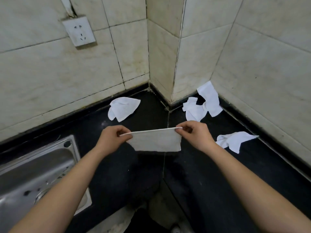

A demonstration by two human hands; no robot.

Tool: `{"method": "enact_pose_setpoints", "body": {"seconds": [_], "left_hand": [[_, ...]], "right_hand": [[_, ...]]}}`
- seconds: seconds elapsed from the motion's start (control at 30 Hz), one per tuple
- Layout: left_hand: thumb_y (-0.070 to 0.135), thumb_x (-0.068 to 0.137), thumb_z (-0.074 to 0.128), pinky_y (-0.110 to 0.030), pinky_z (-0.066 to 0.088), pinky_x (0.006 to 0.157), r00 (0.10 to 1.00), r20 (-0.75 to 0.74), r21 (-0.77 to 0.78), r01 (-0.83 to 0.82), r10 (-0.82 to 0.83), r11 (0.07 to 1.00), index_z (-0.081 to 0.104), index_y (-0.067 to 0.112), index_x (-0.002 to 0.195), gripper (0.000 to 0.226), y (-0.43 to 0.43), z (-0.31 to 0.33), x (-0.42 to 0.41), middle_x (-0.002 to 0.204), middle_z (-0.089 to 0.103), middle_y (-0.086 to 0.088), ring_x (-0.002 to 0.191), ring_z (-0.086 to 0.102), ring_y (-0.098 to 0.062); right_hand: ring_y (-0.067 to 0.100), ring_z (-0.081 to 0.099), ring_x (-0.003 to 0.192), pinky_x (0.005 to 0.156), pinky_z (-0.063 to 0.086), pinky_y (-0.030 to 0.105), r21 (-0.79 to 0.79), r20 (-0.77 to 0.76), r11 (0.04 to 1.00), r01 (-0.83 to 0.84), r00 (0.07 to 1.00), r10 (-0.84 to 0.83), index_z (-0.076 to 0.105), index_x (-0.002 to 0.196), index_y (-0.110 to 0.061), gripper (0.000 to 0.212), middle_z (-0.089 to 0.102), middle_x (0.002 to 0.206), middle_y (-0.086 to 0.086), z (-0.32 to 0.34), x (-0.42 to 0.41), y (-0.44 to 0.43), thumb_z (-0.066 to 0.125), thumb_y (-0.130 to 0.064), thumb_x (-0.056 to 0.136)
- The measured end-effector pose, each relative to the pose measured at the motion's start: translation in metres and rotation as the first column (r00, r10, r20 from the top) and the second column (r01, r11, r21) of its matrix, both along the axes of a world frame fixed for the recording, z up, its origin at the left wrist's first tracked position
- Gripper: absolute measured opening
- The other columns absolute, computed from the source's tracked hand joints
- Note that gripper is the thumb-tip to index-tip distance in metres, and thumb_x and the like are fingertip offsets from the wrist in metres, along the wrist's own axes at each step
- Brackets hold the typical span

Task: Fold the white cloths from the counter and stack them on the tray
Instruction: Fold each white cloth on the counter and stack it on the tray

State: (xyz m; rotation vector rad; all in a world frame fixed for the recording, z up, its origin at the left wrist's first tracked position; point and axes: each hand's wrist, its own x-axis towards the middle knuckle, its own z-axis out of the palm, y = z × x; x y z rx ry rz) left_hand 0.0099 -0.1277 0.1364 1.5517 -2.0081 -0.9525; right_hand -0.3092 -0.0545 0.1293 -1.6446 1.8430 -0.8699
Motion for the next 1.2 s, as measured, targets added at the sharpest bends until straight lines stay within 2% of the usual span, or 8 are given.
{"method": "enact_pose_setpoints", "body": {"seconds": [0.2, 0.27, 0.43, 0.57, 0.73, 0.93, 1.07, 1.2], "left_hand": [[0.018, 0.083, 0.077, -0.020, 0.046, 0.060, 0.995, 0.024, 0.011, -0.093, 0.093, 0.996, 0.072, 0.027, 0.080, 0.011, -0.025, 0.022, 0.001, 0.066, 0.069, 0.008, 0.060, 0.061, -0.006], [0.016, 0.085, 0.074, -0.022, 0.047, 0.066, 0.990, 0.009, -0.087, -0.139, 0.140, 0.986, 0.071, 0.027, 0.082, 0.011, -0.033, 0.024, -0.002, 0.073, 0.068, 0.012, 0.068, 0.063, -0.008], [0.010, 0.087, 0.069, -0.003, 0.037, 0.067, 0.962, -0.090, -0.483, -0.267, 0.256, 0.834, 0.072, 0.012, 0.095, 0.009, -0.045, 0.034, -0.004, 0.090, 0.065, 0.004, 0.077, 0.057, -0.008], [0.000, 0.080, 0.067, -0.024, 0.043, 0.068, 0.979, -0.020, -0.633, -0.170, 0.203, 0.755, 0.066, 0.007, 0.092, 0.014, -0.031, 0.009, 0.007, 0.094, 0.063, -0.004, 0.077, 0.056, -0.016], [-0.006, 0.067, 0.075, -0.029, 0.049, 0.058, 0.959, 0.281, -0.441, 0.097, 0.034, 0.892, 0.068, 0.008, 0.085, 0.024, 0.015, -0.079, 0.032, 0.088, 0.065, -0.005, 0.075, 0.063, -0.025], [0.001, 0.052, 0.082, -0.025, 0.050, 0.050, 0.827, 0.499, -0.070, 0.336, -0.259, 0.939, 0.064, 0.019, 0.071, 0.032, 0.079, -0.161, 0.052, 0.069, 0.063, 0.002, 0.059, 0.062, -0.021], [0.004, 0.050, 0.084, -0.026, 0.049, 0.044, 0.776, 0.532, 0.004, 0.398, -0.339, 0.917, 0.064, 0.022, 0.069, 0.032, 0.102, -0.182, 0.059, 0.069, 0.062, 0.005, 0.058, 0.060, -0.017], [0.004, 0.050, 0.086, -0.025, 0.049, 0.045, 0.746, 0.546, 0.009, 0.450, -0.381, 0.893, 0.067, 0.023, 0.070, 0.033, 0.103, -0.185, 0.062, 0.070, 0.062, 0.005, 0.056, 0.059, -0.016]], "right_hand": [[0.002, 0.063, 0.067, 0.066, 0.044, 0.012, -0.016, 0.054, 0.999, 0.032, 0.998, -0.031, 0.075, 0.098, -0.025, 0.009, 0.069, 0.076, -0.012, 0.019, 0.005, -0.031, 0.071, -0.029, 0.091], [0.003, 0.063, 0.075, 0.070, 0.046, 0.016, -0.028, 0.026, 0.998, 0.056, 0.998, -0.055, 0.074, 0.100, -0.025, 0.011, 0.069, 0.084, -0.011, 0.022, 0.009, -0.044, 0.070, -0.031, 0.092], [-0.008, 0.061, 0.079, 0.070, 0.043, 0.002, -0.210, 0.023, 0.970, 0.121, 0.993, -0.119, 0.074, 0.101, -0.023, 0.011, 0.067, 0.096, -0.008, 0.030, 0.023, -0.063, 0.070, -0.027, 0.092], [0.000, 0.061, 0.079, 0.073, 0.046, 0.008, -0.276, -0.060, 0.961, 0.033, 0.997, -0.052, 0.073, 0.104, -0.021, 0.013, 0.065, 0.096, -0.009, 0.008, 0.031, -0.054, 0.070, -0.026, 0.092], [0.014, 0.066, 0.094, 0.080, 0.055, 0.033, 0.049, -0.320, 0.984, -0.173, 0.930, 0.180, 0.071, 0.110, -0.025, 0.019, 0.066, 0.110, -0.007, -0.067, 0.037, -0.019, 0.067, -0.029, 0.092], [0.022, 0.059, 0.113, 0.092, 0.050, 0.039, 0.509, -0.386, 0.790, -0.342, 0.730, 0.564, 0.067, 0.116, -0.023, 0.024, 0.059, 0.124, 0.000, -0.132, 0.048, 0.032, 0.052, -0.032, 0.099], [0.021, 0.050, 0.120, 0.094, 0.049, 0.039, 0.513, -0.415, 0.767, -0.385, 0.671, 0.615, 0.067, 0.121, -0.020, 0.027, 0.055, 0.129, 0.000, -0.147, 0.048, 0.050, 0.051, -0.029, 0.100], [0.028, 0.058, 0.111, 0.082, 0.055, 0.045, 0.463, -0.421, 0.779, -0.422, 0.668, 0.613, 0.072, 0.110, -0.016, 0.021, 0.061, 0.120, 0.006, -0.157, 0.042, 0.060, 0.060, -0.024, 0.095]]}}
